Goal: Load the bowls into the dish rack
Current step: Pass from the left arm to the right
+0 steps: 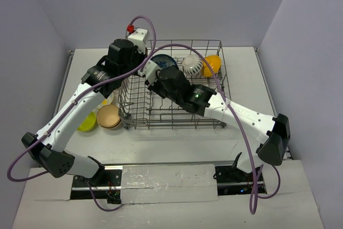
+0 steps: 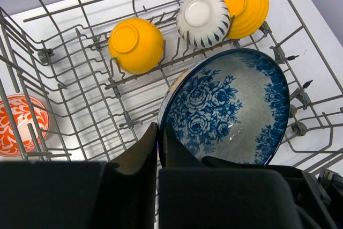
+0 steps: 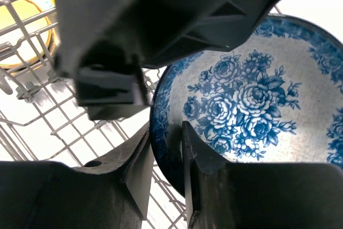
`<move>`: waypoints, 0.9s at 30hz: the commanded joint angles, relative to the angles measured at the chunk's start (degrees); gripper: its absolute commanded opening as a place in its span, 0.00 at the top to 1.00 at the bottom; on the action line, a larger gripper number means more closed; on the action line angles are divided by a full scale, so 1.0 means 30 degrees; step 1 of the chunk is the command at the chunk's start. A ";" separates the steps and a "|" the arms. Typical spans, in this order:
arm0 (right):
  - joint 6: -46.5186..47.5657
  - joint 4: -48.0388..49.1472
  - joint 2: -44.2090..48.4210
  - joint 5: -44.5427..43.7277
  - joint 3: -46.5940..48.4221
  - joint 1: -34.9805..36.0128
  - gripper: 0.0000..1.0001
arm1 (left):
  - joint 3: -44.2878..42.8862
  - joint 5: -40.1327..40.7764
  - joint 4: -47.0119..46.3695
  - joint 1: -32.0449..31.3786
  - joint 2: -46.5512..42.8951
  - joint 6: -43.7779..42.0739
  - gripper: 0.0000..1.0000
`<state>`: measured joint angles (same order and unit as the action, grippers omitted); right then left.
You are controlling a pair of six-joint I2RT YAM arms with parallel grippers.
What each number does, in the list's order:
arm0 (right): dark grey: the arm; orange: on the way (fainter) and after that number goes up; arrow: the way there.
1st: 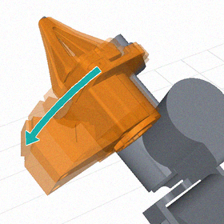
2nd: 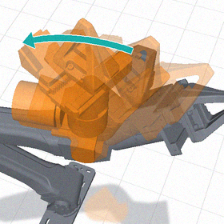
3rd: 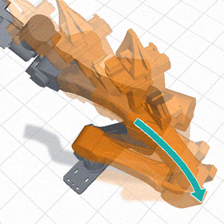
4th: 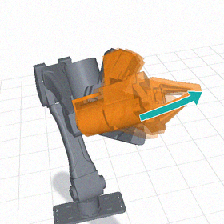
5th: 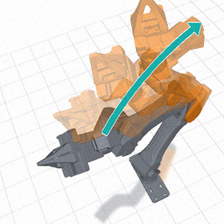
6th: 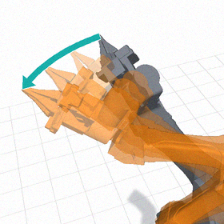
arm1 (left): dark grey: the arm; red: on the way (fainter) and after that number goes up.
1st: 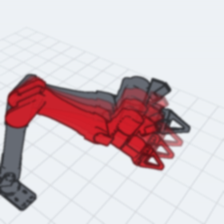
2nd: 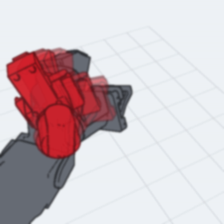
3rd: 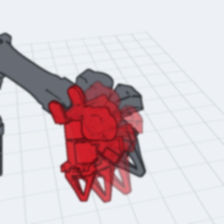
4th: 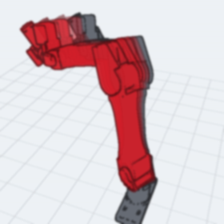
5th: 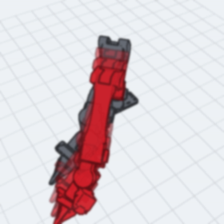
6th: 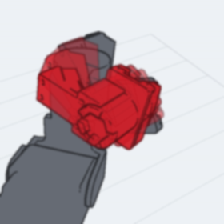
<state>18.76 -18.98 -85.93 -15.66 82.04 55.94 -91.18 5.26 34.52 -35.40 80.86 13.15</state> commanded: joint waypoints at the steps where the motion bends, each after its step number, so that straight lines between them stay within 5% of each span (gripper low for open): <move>1: -0.0307 -0.0147 0.0635 -0.1225 -0.0042 -0.0425 0.86 | -0.0194 0.0415 -0.0814 0.0022 -0.0381 -0.0223 1.00; 5: -0.0278 -0.0177 0.0577 -0.1109 0.0163 -0.0425 1.00 | -0.0107 0.0389 -0.0960 -0.0007 -0.0293 0.0040 1.00; 13: -0.0219 -0.0001 0.0226 -0.0494 0.0690 -0.0425 1.00 | 0.0070 -0.1166 -0.1459 -0.0008 -0.0088 0.0422 1.00; 27: -0.0249 0.0087 -0.0097 0.0562 0.1510 -0.0425 1.00 | 0.1037 -0.3391 -0.2777 -0.0008 -0.0235 0.1799 0.71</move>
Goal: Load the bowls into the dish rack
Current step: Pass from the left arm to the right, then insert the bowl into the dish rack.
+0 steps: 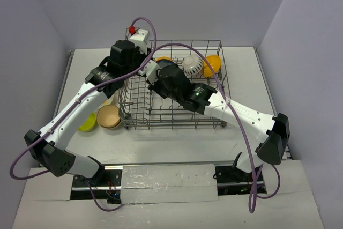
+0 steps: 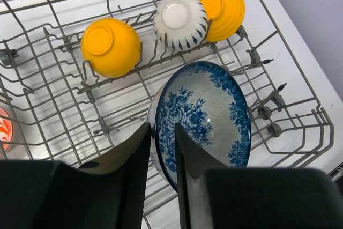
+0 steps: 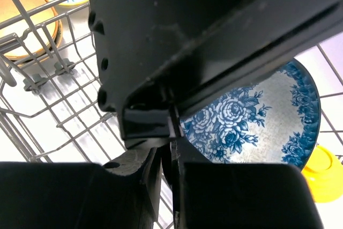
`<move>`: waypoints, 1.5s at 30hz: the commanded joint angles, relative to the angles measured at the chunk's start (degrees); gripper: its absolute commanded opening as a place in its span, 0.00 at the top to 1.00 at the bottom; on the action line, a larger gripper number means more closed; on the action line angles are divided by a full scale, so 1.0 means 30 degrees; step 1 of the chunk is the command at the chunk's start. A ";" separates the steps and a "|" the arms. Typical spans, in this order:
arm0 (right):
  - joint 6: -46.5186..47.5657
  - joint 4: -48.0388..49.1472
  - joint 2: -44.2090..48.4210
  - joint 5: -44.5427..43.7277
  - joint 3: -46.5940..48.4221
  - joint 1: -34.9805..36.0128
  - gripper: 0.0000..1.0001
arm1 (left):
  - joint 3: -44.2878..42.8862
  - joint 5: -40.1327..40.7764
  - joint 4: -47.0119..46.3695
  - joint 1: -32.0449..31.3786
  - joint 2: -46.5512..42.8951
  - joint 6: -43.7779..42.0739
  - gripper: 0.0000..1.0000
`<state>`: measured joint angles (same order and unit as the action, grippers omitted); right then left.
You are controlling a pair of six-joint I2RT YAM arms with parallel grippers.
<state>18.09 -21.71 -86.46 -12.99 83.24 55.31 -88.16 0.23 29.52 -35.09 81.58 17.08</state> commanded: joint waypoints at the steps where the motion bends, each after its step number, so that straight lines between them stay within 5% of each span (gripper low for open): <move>1: 0.0006 0.1027 0.0049 -0.0356 0.1110 -0.0243 1.00 | 0.0002 -0.1920 -0.1109 -0.0110 -0.0330 0.0546 0.70; 10: -0.0198 0.0939 -0.0215 -0.0269 0.0993 -0.0214 1.00 | 0.0646 -0.2012 -0.2132 -0.0081 -0.0590 0.1014 0.59; 15: -0.0491 0.1232 -0.0039 0.0171 0.0438 -0.0214 1.00 | 0.0764 -0.1339 -0.2954 -0.0081 -0.1031 0.1015 0.34; 34: -0.1194 0.1672 0.2097 0.0523 -0.2229 0.0108 1.00 | -0.0261 0.3085 -0.3422 -0.0051 -0.0797 0.1893 0.20; 45: -0.1984 0.1263 0.5085 0.0288 -0.4016 0.0489 1.00 | -0.2924 1.0202 -0.1494 0.0358 0.1249 0.0431 0.17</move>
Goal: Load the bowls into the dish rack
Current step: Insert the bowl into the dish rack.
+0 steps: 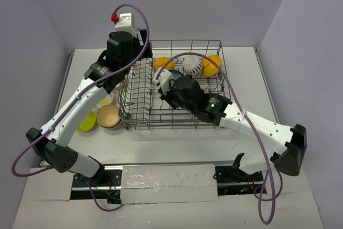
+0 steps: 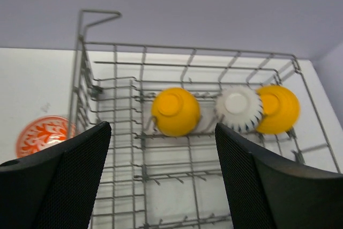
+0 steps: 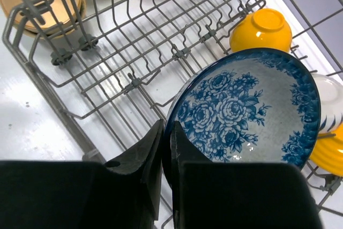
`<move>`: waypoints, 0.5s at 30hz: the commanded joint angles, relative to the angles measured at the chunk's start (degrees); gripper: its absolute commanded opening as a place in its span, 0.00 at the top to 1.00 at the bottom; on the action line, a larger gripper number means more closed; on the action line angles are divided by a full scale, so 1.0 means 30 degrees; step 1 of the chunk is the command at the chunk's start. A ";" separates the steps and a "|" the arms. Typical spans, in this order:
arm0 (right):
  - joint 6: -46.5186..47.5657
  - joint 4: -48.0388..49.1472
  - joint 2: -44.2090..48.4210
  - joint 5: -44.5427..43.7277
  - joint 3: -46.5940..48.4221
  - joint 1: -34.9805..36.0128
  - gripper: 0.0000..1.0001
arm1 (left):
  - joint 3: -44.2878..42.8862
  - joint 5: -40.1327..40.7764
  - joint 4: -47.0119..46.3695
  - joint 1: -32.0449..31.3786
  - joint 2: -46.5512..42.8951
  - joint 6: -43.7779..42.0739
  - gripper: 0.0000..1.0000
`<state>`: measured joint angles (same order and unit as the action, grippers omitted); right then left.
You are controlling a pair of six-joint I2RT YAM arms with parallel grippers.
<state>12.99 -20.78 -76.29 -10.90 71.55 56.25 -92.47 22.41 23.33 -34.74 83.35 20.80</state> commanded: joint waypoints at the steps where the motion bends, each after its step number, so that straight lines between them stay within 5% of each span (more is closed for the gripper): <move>1: -0.0375 0.0803 0.2019 -0.0527 -0.0206 0.0205 1.00 | -0.2131 0.3595 0.0949 0.0359 0.0837 -0.0867 0.17; 8: -0.1194 0.0070 0.5943 -0.1524 -0.1027 0.0147 1.00 | -0.1878 0.2023 0.4496 0.2468 0.1104 -0.0048 0.17; 15: -0.3332 0.0157 0.8526 0.2274 0.0520 -0.2570 1.00 | 0.2840 0.0265 0.5844 0.2411 -0.0303 0.0978 0.21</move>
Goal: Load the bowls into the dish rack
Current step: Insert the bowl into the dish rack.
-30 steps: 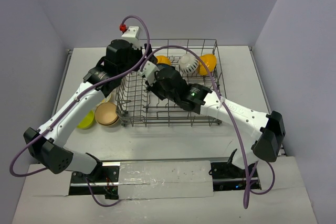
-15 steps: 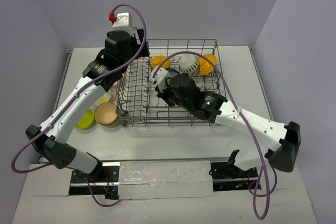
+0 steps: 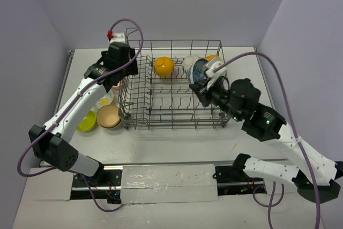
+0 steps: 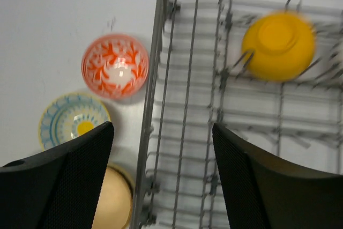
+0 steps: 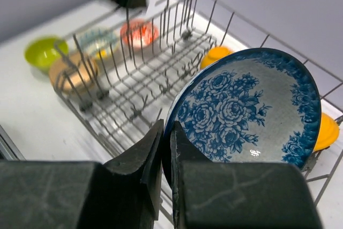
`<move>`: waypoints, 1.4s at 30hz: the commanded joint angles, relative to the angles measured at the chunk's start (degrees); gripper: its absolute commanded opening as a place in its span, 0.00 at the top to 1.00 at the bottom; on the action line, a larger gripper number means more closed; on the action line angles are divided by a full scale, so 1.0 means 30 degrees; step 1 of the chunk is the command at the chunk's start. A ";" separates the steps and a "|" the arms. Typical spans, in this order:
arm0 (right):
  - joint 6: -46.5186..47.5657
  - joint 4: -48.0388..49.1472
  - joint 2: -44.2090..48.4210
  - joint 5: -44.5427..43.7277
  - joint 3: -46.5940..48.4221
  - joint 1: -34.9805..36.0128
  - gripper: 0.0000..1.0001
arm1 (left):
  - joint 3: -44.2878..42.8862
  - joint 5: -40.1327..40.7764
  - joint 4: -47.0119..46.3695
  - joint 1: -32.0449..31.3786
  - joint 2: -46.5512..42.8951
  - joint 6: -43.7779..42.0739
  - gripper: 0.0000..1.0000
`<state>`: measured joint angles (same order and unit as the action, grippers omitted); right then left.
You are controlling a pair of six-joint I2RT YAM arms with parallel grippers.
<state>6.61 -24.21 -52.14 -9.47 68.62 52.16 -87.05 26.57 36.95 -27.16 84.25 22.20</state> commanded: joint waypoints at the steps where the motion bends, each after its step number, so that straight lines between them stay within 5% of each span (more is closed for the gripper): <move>1: -0.1817 0.1301 0.0418 0.2333 0.1734 -0.1534 1.00 | 0.1385 -0.1150 0.1684 -0.0234 -0.0660 0.0454 0.23; 5: -0.3607 0.1680 -0.0226 0.4766 0.2439 -0.3087 1.00 | 0.3345 -0.1353 0.1805 -0.0410 -0.1332 0.0278 0.34; 12: -0.8346 0.6071 -0.1252 0.9188 0.0366 -0.5900 1.00 | 0.4230 -0.1384 0.1775 -0.0410 -0.2125 -0.0540 0.88; 15: -1.0251 0.7949 -0.1633 1.0684 -0.1044 -0.6575 1.00 | 0.4230 -0.1356 0.1805 -0.0410 -0.2330 -0.0922 0.98; 29: -1.8256 1.8870 -0.3800 1.3061 -0.7283 -0.6987 1.00 | 0.4757 -0.2088 0.0897 -0.0469 -0.2653 -0.0719 1.00; 42: -2.0250 2.3244 -0.8604 1.3793 -0.6820 -0.6899 1.00 | 0.6514 -0.2615 -0.0889 -0.0732 -0.2770 -0.0806 1.00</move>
<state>-52.31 36.16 -76.97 31.05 45.32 31.51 -69.25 21.30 38.26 -27.99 75.90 20.62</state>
